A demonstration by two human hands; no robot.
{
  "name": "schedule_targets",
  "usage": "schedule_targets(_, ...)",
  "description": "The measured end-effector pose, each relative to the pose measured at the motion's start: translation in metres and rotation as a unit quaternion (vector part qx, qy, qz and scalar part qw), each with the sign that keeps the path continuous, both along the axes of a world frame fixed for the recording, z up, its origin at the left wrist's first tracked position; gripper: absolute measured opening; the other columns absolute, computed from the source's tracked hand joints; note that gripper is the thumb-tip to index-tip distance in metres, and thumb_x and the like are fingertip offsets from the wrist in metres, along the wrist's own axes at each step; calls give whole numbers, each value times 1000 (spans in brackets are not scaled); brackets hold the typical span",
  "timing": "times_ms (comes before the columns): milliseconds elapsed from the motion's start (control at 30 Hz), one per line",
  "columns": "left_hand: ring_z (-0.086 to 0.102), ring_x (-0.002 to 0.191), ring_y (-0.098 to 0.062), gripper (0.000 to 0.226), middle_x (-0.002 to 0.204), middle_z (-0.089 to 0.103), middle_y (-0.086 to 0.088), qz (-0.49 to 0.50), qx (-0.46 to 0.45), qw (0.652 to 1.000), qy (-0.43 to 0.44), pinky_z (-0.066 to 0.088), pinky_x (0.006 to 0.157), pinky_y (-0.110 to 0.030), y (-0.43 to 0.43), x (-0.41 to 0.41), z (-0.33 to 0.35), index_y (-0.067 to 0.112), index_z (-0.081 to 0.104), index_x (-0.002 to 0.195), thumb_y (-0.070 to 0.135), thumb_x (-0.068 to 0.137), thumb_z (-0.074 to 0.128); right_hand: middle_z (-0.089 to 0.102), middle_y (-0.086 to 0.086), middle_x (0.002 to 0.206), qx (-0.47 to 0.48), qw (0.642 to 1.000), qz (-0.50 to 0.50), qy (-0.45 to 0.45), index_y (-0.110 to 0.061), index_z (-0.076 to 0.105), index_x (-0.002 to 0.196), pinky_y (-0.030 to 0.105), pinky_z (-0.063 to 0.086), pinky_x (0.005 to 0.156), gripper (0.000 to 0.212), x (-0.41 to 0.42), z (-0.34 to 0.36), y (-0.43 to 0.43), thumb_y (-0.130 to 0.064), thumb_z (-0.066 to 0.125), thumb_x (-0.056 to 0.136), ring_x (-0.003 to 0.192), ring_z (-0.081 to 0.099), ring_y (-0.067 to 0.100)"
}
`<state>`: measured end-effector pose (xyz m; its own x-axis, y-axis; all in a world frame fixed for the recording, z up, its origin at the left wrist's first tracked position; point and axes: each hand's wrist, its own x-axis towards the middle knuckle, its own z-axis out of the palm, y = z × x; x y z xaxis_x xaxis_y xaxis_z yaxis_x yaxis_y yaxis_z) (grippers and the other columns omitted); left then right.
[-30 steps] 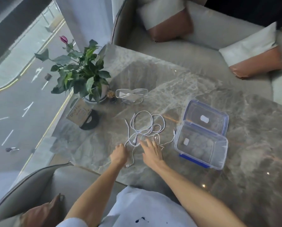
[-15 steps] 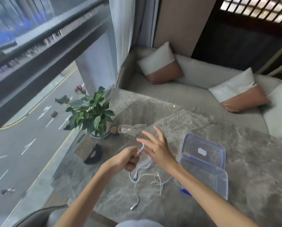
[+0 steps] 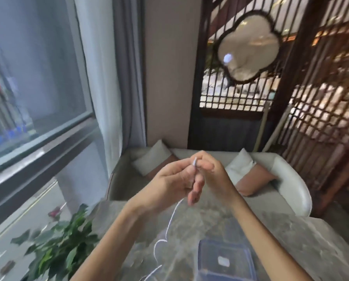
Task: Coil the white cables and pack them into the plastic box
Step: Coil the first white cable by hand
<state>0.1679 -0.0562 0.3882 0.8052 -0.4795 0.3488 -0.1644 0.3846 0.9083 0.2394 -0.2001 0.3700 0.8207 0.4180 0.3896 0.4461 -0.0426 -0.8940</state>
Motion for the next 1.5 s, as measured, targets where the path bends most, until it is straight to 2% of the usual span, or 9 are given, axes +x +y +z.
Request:
schedule_targets(100,57,71,-28,28,87,67,-9,23,-80,995,-52,48,69,-39,-29,24,24,0,52,122,11,99,40,52,-9,44,24,999,-34,19,-4,63,79,13,41,45,34,6,-3,-20,-32,49,92,41,47,0)
schedule_targets(233,68,81,-19,26,98,68,-16,196,-88,972,-98,56,79,-28,-53,62,56,-6,52,121,0,101,38,47,-12,48,-61,998,-19,14,-14,64,87,13,32,45,30,-18,-30,-59,-29,45,105,43,38,-1)
schedule_targets(433,57,75,-17,29,82,60,-14,205,132,960,-136,46,73,-26,-123,60,29,-2,57,116,15,107,36,54,-13,61,-231,929,-108,-266,-33,63,92,16,42,60,25,-49,40,-155,-49,45,99,56,49,-4)
schedule_targets(600,53,75,-30,25,79,56,-24,206,62,956,-200,44,77,-30,-200,29,9,-6,56,94,12,100,39,73,-17,80,-236,893,-119,-364,-32,73,79,28,53,72,13,-46,113,-225,-31,67,90,76,68,3)
schedule_targets(1000,67,88,-28,42,121,66,-21,93,-118,982,-113,53,74,-33,-300,12,21,-8,45,134,10,96,45,62,-9,51,-49,998,-15,-46,-30,70,75,8,43,47,36,-8,25,-296,-10,51,98,46,57,-3)
schedule_targets(1067,69,101,-27,43,136,60,-17,100,-90,987,-85,57,80,-33,-304,15,19,-3,42,139,2,96,41,61,-8,49,-78,993,-63,-54,-26,66,73,13,37,50,34,-18,-1,-300,-34,45,98,45,53,0)
schedule_targets(1233,58,125,-35,49,150,46,-12,108,65,983,-132,49,102,-42,-311,12,6,0,31,146,-12,99,37,58,-9,46,-134,990,-35,8,-44,67,60,7,34,44,56,-48,8,-323,-28,41,106,38,48,-2)
schedule_targets(1333,59,123,-32,49,148,48,-12,184,133,960,-165,45,104,-43,-305,18,14,1,29,146,-13,100,37,58,-7,53,-177,976,45,122,-34,72,85,16,32,35,30,-71,21,-332,-37,48,103,34,41,2)
schedule_targets(1500,59,119,-17,42,134,56,-19,154,221,952,-142,45,103,-27,-296,19,19,2,33,142,-8,101,35,69,-2,74,-361,888,-150,-241,-25,66,87,38,52,73,29,-86,56,-349,-47,49,94,72,62,13)
